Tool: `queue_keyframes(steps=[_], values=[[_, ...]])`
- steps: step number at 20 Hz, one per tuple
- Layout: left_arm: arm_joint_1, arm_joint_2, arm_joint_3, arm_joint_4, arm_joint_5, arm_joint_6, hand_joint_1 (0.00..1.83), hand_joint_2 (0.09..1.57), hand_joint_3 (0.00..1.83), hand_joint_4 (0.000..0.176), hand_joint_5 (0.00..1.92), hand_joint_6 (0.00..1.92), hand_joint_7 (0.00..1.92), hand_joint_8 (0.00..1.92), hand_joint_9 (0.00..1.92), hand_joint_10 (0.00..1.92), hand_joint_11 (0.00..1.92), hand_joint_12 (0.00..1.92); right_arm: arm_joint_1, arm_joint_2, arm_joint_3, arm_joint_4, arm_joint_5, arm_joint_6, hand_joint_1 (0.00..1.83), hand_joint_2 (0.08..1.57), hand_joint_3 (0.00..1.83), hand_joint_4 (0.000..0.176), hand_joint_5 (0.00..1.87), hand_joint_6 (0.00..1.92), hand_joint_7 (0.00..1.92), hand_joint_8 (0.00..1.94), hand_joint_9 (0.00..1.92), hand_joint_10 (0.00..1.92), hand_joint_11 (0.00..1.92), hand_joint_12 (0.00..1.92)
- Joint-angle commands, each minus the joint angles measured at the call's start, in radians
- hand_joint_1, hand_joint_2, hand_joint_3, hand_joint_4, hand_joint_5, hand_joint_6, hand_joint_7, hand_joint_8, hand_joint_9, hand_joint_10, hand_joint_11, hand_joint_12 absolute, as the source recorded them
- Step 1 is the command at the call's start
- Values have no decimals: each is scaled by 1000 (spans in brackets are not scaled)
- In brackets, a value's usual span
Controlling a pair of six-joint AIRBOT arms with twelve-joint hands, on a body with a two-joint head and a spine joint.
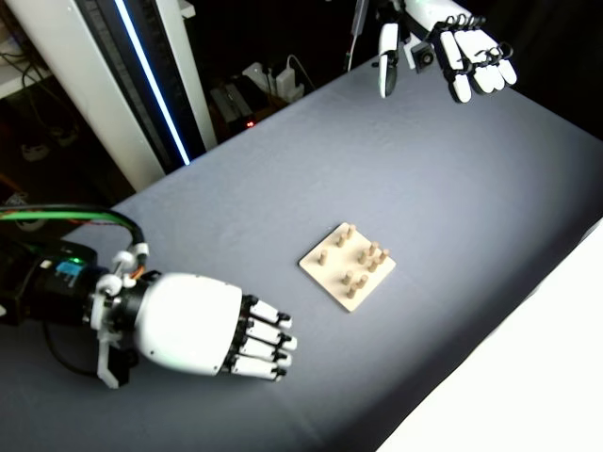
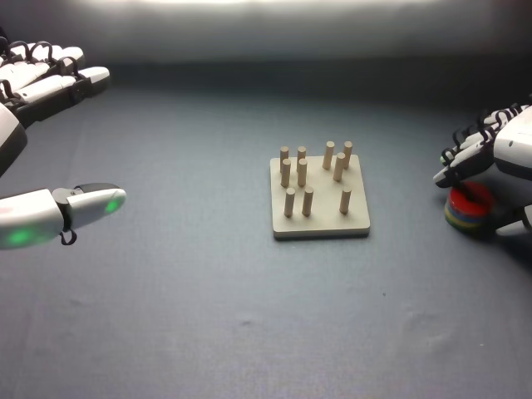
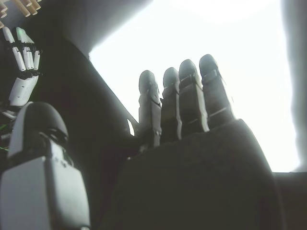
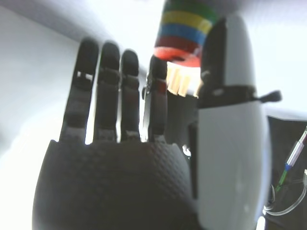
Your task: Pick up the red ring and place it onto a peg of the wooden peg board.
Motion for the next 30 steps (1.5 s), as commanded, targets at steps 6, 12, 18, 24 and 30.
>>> queue_keyframes(steps=[6,12,18,24,30], values=[[-5,-1,2,3,-127,-8,521,1053,0,0,354,1,183,2,135,5,0,266,10,-2,5,28,88,-4,1212,955,0,0,723,0,590,0,664,4,439,834],[-5,-1,3,4,-127,-13,526,1071,1,11,340,0,199,4,148,9,0,150,10,-4,5,27,87,-4,1182,956,2,8,724,4,613,4,702,4,435,927],[-5,-2,3,4,-128,-14,528,1057,0,32,326,0,197,0,182,5,0,264,10,-6,-2,23,89,-4,1386,1052,1,0,1043,780,1164,551,1034,1073,855,1278],[0,-1,2,-3,-136,-14,553,1048,0,21,322,1,208,1,180,1,0,187,57,12,-41,21,223,6,1390,1062,1,0,1006,893,1130,627,1034,1120,889,1331],[5,0,1,-9,-140,-14,517,1027,0,0,334,1,231,1,192,3,0,313,139,-41,-36,-48,294,44,1306,1069,0,0,1129,512,1068,1072,1026,1103,896,1452]])
